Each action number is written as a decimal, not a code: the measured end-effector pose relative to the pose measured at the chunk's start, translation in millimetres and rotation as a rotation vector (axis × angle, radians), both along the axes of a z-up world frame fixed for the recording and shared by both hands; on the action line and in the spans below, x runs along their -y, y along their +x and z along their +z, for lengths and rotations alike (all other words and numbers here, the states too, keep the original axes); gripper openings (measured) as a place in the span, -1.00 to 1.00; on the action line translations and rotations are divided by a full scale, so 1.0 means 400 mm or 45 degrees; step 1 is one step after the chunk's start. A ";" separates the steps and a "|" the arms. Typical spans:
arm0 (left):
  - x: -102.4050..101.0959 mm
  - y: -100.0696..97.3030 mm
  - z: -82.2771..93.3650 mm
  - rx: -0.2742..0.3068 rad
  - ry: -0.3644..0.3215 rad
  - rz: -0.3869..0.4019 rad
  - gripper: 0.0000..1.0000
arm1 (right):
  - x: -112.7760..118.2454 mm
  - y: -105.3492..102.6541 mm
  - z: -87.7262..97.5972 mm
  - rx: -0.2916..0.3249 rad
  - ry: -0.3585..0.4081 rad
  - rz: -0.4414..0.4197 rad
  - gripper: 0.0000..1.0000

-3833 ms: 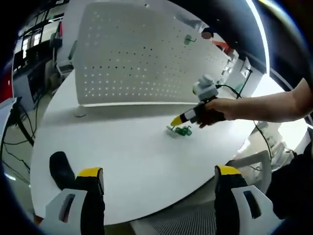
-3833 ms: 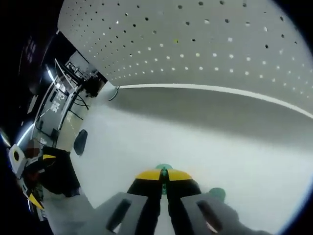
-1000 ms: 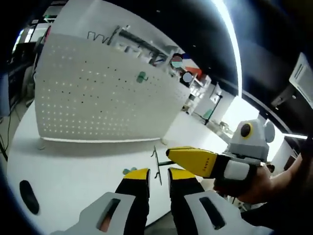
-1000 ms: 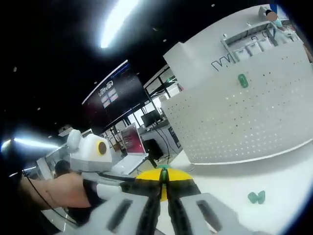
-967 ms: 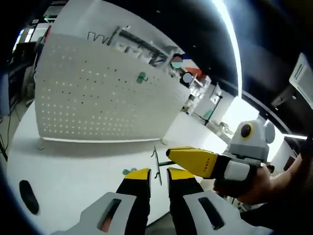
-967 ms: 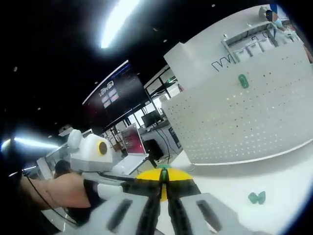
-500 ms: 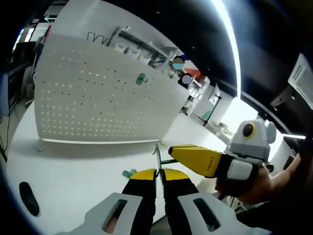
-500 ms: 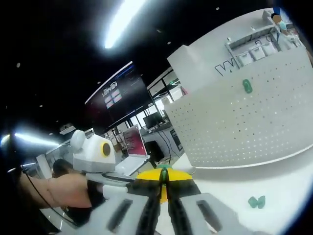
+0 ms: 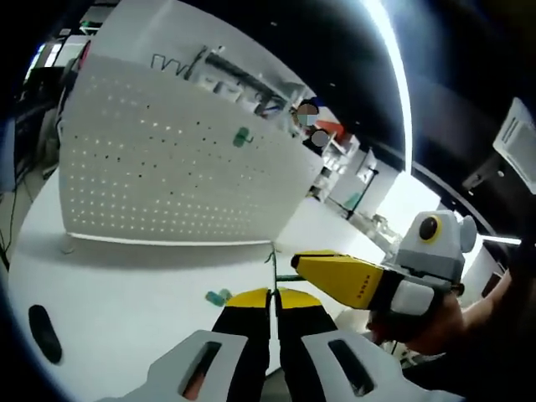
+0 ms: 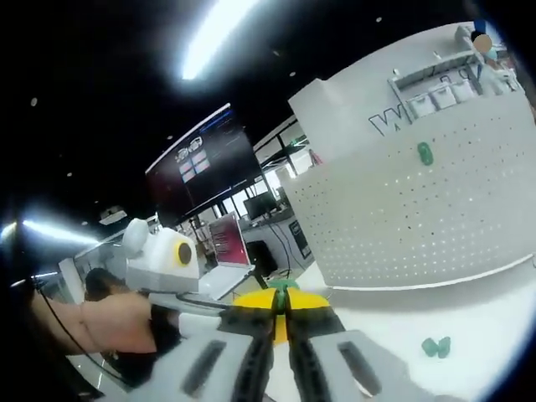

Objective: Insert the hook assembly into the mounting plate slot until the hook locks in place.

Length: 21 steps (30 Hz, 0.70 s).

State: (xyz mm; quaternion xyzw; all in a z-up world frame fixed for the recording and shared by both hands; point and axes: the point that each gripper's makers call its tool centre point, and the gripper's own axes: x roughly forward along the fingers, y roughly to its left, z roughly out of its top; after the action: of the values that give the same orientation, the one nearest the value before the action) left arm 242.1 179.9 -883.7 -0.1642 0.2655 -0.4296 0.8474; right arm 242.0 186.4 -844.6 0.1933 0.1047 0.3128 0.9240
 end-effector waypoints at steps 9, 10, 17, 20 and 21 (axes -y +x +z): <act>-0.018 0.015 0.003 0.059 0.027 0.049 -0.98 | 0.025 0.003 0.035 -0.107 0.070 0.051 -0.79; -0.020 0.017 0.002 0.067 0.033 0.052 -0.98 | 0.029 0.002 0.040 -0.108 0.074 0.057 -0.79; -0.013 0.031 0.029 0.281 0.104 0.048 -0.98 | 0.028 0.000 0.020 -0.134 0.042 0.085 -0.78; 0.003 0.023 0.033 0.326 0.138 0.016 -0.98 | 0.017 -0.002 0.018 -0.133 0.041 0.093 -0.78; 0.004 0.023 0.037 0.331 0.131 0.018 -0.98 | 0.014 -0.002 0.016 -0.132 0.039 0.096 -0.78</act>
State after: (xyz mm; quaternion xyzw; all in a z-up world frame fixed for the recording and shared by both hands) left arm 251.2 178.2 -869.0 -0.0655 0.1738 -0.4271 0.8849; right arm 241.3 181.0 -838.2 0.2193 0.1550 0.3385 0.9018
